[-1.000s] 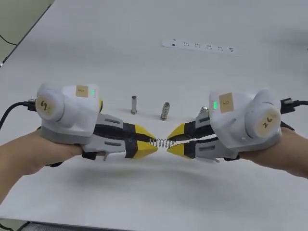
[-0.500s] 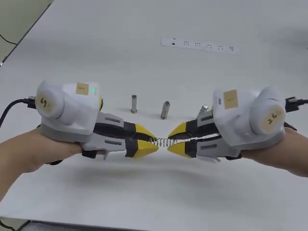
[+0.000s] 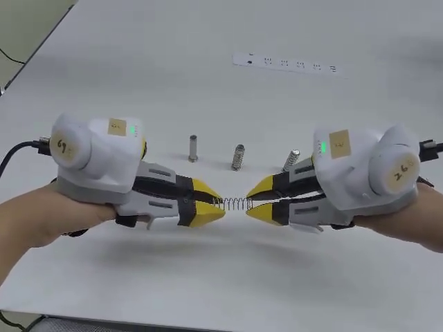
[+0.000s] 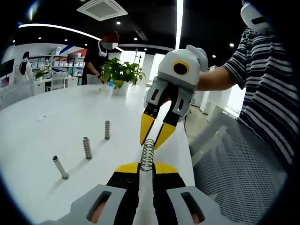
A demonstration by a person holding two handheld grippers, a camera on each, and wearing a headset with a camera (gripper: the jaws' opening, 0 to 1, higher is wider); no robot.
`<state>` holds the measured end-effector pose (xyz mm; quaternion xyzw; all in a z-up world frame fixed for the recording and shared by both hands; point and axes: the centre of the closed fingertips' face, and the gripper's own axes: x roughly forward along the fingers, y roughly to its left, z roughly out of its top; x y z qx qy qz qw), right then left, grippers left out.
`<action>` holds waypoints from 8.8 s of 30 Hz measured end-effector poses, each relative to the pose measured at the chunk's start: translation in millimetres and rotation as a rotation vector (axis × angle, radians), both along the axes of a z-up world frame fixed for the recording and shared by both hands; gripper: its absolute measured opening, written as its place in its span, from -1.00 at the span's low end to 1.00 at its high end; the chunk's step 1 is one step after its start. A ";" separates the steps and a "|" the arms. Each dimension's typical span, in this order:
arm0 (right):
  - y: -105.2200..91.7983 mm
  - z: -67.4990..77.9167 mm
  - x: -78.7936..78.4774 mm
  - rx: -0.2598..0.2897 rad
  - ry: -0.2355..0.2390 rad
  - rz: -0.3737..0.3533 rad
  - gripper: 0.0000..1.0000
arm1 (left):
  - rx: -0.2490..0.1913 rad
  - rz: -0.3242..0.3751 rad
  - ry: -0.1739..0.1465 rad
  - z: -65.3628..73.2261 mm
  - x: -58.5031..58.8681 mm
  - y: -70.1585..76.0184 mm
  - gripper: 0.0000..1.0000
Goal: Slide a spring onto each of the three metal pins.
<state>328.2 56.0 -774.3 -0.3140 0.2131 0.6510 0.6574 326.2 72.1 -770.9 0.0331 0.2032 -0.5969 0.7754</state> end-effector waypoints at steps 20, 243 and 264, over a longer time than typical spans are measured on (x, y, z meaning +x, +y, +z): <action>24.6 21.8 -3.2 0.047 0.004 0.049 -1.00 | 0.010 -0.004 -0.032 3.9 -0.6 -0.7 -0.98; 99.5 -16.2 133.3 0.212 0.181 -0.465 -0.84 | -0.019 0.422 -0.010 -10.9 4.7 100.9 0.88; 104.6 -47.8 109.7 0.113 0.154 -0.433 -0.83 | -0.023 0.430 -0.011 -11.6 3.5 101.4 0.89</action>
